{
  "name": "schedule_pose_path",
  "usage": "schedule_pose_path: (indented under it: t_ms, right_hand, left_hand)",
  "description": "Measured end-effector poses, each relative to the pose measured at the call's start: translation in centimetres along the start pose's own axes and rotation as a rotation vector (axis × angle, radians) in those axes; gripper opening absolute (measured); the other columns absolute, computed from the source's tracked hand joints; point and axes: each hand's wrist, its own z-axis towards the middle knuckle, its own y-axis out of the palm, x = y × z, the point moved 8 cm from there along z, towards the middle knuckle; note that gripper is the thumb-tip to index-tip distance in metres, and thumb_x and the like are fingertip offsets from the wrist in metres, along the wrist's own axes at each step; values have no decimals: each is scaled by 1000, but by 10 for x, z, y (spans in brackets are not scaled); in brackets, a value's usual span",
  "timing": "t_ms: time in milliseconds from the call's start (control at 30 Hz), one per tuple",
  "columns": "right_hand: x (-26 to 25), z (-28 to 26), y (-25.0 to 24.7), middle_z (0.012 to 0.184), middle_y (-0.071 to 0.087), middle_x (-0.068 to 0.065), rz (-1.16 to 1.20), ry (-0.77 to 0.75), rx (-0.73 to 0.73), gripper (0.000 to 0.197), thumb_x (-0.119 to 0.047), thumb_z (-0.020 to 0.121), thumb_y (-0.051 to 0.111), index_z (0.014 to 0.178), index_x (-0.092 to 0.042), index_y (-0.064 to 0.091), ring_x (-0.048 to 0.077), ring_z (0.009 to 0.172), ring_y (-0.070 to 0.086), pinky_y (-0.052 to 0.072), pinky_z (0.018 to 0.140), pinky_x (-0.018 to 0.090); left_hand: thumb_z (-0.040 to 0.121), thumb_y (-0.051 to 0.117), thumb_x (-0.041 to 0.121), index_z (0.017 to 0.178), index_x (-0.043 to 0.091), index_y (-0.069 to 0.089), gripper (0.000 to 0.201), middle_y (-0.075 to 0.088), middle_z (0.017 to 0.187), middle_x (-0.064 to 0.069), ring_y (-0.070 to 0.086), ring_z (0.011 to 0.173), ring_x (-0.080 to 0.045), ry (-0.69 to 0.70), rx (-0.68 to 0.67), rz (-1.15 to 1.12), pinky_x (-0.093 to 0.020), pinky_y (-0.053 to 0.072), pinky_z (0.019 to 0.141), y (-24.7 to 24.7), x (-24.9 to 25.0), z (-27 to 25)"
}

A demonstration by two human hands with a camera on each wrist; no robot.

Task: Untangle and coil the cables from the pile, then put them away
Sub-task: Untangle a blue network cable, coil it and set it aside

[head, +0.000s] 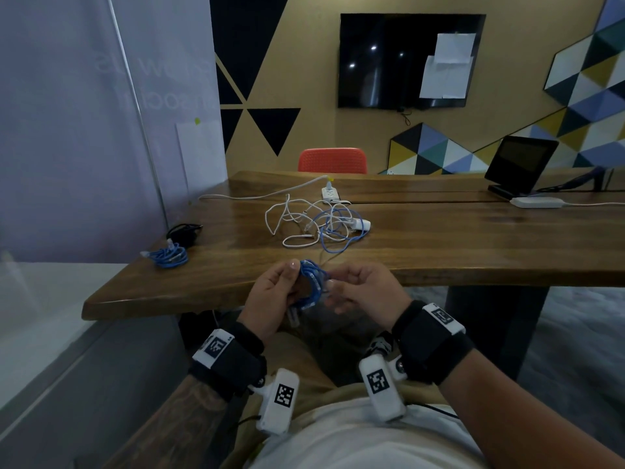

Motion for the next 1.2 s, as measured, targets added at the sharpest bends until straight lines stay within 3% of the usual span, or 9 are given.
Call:
schedule_pose_path:
  t_ms: [100, 200, 300, 433, 533, 700, 900, 1067, 1200]
  right_hand:
    - [-2, 0, -8, 80, 74, 7, -199, -36, 46, 23, 8, 92, 57, 88, -12, 69, 18, 67, 72, 57, 59, 27]
    - [-6, -2, -3, 93, 74, 3, -83, -21, 23, 16, -10, 96, 61, 110, -16, 67, 19, 83, 73, 59, 66, 30]
    - [-13, 0, 12, 117, 70, -6, -99, -54, -45, 30, -23, 96, 64, 125, -27, 60, 14, 104, 69, 57, 70, 29]
    - [-12, -1, 26, 100, 70, 4, 55, 10, -93, 25, -23, 94, 65, 115, -10, 65, 16, 91, 65, 54, 73, 29]
    - [-5, 0, 21, 101, 70, 13, 24, 74, -86, 60, -51, 76, 75, 111, -3, 64, 25, 95, 65, 53, 92, 47]
    - [-4, -4, 14, 116, 68, 25, -88, 114, -105, 80, -65, 68, 73, 117, -2, 67, 24, 89, 64, 54, 80, 35]
    - [1, -11, 24, 114, 68, 20, -16, 145, -222, 52, -45, 86, 72, 122, -9, 65, 23, 98, 62, 53, 72, 31]
    - [-21, -7, 14, 84, 76, 2, -270, -25, -86, 13, -22, 95, 67, 102, -12, 69, 10, 75, 71, 58, 62, 24]
    - [-16, -3, 7, 73, 73, 6, -405, -33, -34, 14, -13, 100, 57, 98, -10, 70, 13, 58, 68, 55, 57, 25]
  left_hand:
    - [90, 55, 27, 104, 5, 61, 27, 72, 78, 2, 67, 72, -7, 47, 23, -9, -23, 55, 70, -11, 11, 6]
    - [87, 55, 27, 108, 3, 60, 32, 68, 68, 6, 63, 64, -3, 49, 1, -30, -22, 53, 66, -17, 15, 8]
    - [87, 56, 25, 108, 3, 62, 31, 73, 85, -5, 69, 77, -12, 0, -45, -48, -25, 56, 70, -12, 9, 5]
    - [89, 55, 22, 112, -2, 61, 34, 72, 87, -6, 68, 81, -14, -47, -131, -10, -25, 55, 71, 2, 3, -2]
    - [91, 55, 24, 117, -3, 60, 38, 69, 95, -18, 67, 89, -22, -64, -190, 53, -33, 57, 77, 11, -1, -6]
    - [91, 56, 24, 112, -5, 58, 35, 70, 87, -7, 68, 78, -15, -57, -218, 100, -26, 55, 68, 16, 0, -10]
    - [89, 58, 26, 102, 8, 59, 22, 69, 91, -8, 66, 79, -18, -21, -173, 56, -30, 56, 70, 10, 5, -6]
    - [88, 59, 19, 99, 11, 58, 14, 71, 88, -3, 67, 78, -14, 6, -101, -5, -27, 56, 69, 0, 4, -1]
    - [86, 62, 26, 103, 11, 62, 22, 71, 93, -8, 67, 83, -18, 77, 94, 9, -28, 56, 72, -26, 12, 8]
